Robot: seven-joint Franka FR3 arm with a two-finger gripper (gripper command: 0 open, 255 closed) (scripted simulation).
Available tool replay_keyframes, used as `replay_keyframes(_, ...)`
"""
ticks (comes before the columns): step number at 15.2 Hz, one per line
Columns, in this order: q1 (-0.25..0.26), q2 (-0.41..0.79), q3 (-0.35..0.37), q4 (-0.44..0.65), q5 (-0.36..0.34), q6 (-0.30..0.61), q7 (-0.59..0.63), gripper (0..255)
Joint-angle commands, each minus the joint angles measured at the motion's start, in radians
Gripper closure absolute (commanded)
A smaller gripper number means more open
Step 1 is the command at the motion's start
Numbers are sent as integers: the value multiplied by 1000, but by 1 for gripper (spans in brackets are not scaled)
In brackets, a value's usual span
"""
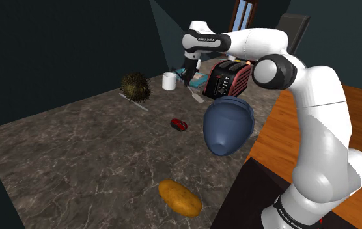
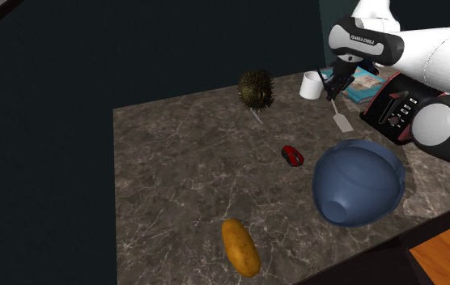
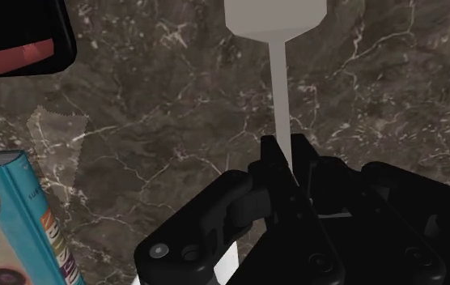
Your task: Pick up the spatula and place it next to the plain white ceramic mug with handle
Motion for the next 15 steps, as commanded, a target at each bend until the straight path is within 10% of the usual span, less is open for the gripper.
replay_keyframes(1, -1, -4, 0, -34, 0, 31, 3, 255)
replay_keyframes(15, -9, 22, -5, -181, -7, 202, 8, 255)
